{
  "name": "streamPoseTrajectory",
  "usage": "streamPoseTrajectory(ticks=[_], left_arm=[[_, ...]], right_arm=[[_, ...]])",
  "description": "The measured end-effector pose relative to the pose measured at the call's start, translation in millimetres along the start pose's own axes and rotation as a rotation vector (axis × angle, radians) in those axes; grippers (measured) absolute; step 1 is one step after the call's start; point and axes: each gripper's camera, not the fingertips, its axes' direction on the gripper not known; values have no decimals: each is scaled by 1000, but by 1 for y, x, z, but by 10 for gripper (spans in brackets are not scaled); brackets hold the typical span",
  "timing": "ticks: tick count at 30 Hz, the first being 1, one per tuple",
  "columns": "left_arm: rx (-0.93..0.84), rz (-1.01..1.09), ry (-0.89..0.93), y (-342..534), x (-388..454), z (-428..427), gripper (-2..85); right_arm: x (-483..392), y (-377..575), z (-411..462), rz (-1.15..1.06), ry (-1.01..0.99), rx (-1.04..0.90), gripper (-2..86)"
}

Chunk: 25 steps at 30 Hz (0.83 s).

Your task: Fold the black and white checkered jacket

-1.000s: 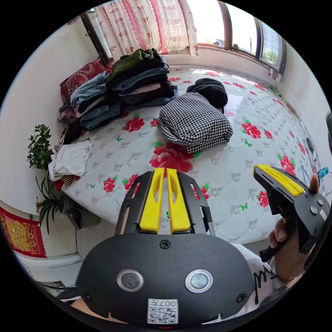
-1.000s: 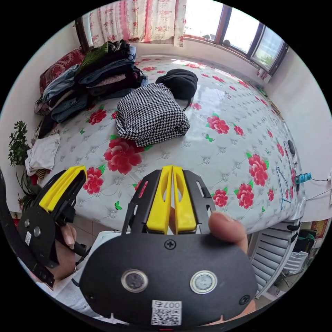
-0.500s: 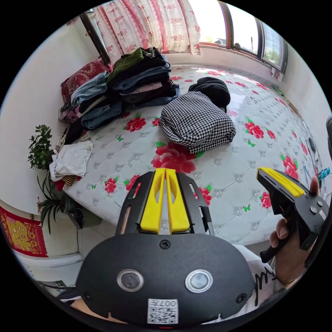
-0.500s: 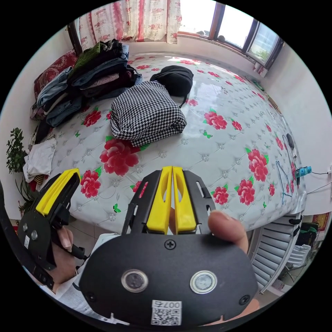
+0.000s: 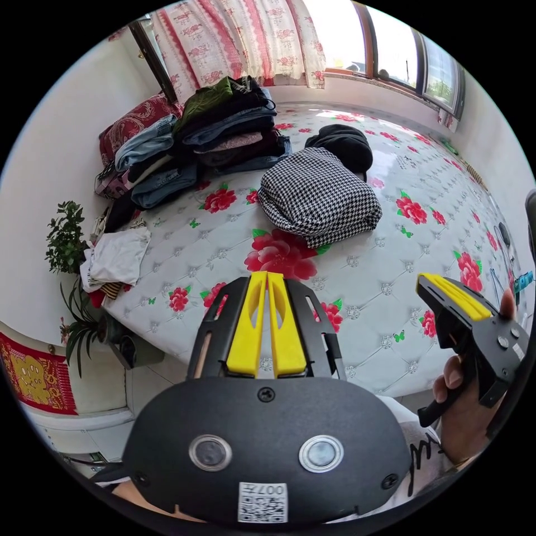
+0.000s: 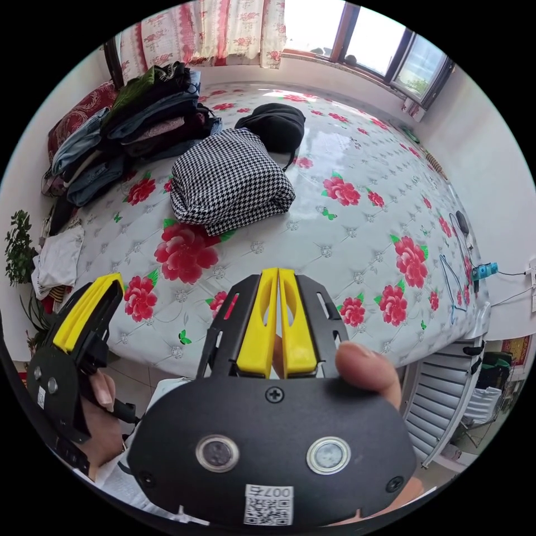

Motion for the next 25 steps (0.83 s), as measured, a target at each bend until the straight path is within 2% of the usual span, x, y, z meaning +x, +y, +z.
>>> streamPoseTrajectory(ticks=[19,25], left_arm=[[-36,10,34,-18,12,16,-10],[3,-1,35,-27,17,13,-10]], right_arm=[[-8,5,-7,4,1,-14,-3],[-17,7,-20,-6,-5,17,-2]])
